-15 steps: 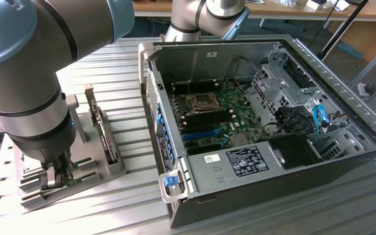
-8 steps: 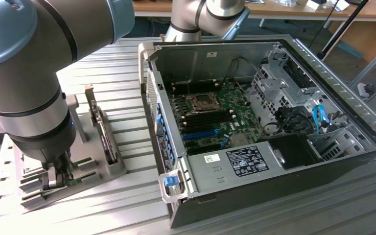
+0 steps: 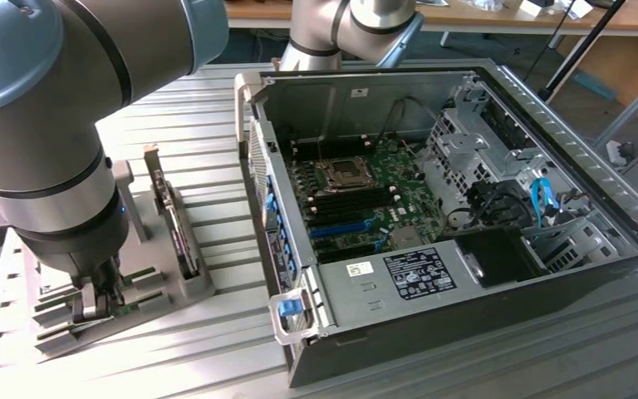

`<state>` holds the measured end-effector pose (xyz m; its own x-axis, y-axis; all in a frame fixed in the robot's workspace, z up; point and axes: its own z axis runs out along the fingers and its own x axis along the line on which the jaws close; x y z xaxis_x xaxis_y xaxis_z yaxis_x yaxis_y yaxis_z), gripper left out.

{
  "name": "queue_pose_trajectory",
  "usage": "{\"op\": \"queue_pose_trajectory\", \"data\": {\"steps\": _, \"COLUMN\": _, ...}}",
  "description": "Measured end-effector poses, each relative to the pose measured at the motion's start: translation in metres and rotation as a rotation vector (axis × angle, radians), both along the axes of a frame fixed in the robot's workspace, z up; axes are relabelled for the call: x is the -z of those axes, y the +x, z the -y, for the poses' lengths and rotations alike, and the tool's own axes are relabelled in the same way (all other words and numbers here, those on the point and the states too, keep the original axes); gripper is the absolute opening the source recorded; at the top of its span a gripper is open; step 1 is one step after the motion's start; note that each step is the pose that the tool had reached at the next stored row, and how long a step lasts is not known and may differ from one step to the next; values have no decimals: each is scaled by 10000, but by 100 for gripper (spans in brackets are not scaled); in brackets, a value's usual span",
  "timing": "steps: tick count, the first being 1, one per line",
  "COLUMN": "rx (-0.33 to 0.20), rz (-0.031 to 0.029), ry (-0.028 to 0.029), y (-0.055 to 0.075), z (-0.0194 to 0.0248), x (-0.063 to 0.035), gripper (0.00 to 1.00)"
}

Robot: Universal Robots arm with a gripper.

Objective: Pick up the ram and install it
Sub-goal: 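Pick up the ram and move it above insertion slot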

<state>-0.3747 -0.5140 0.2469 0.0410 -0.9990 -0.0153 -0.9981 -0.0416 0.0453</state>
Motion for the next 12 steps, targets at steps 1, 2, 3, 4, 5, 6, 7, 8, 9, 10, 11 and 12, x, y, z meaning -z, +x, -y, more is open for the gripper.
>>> {"op": "queue_pose_trajectory", "data": {"steps": 1, "rx": -12, "rz": 0, "ry": 0, "y": 0, "z": 0, "x": 0, "gripper": 30}}
{"op": "queue_pose_trajectory", "data": {"steps": 2, "rx": -40, "rz": 1, "ry": 0, "y": 0, "z": 0, "x": 0, "gripper": 30}}
{"op": "queue_pose_trajectory", "data": {"steps": 3, "rx": -81, "rz": 1, "ry": 1, "y": 0, "z": 0, "x": 1, "gripper": 30}}
{"op": "queue_pose_trajectory", "data": {"steps": 4, "rx": -128, "rz": 0, "ry": 1, "y": 0, "z": 0, "x": 0, "gripper": 30}}
{"op": "queue_pose_trajectory", "data": {"steps": 5, "rx": -176, "rz": 0, "ry": 1, "y": 0, "z": 0, "x": 1, "gripper": 30}}
{"op": "queue_pose_trajectory", "data": {"steps": 6, "rx": -232, "rz": 1, "ry": 1, "y": 0, "z": 0, "x": 1, "gripper": 30}}
{"op": "queue_pose_trajectory", "data": {"steps": 7, "rx": -288, "rz": 1, "ry": 1, "y": 0, "z": 0, "x": 1, "gripper": 30}}
{"op": "queue_pose_trajectory", "data": {"steps": 8, "rx": -348, "rz": 1, "ry": 1, "y": 0, "z": 0, "x": 1, "gripper": 30}}
{"op": "queue_pose_trajectory", "data": {"steps": 9, "rx": -408, "rz": 1, "ry": 1, "y": 0, "z": 0, "x": 1, "gripper": 30}}
{"op": "queue_pose_trajectory", "data": {"steps": 10, "rx": -477, "rz": 1, "ry": 1, "y": 0, "z": 0, "x": 1, "gripper": 30}}
{"op": "queue_pose_trajectory", "data": {"steps": 11, "rx": -556, "rz": 1, "ry": 1, "y": 0, "z": 0, "x": 2, "gripper": 30}}
{"op": "queue_pose_trajectory", "data": {"steps": 12, "rx": -622, "rz": 0, "ry": 1, "y": 1, "z": 0, "x": 2, "gripper": 30}}
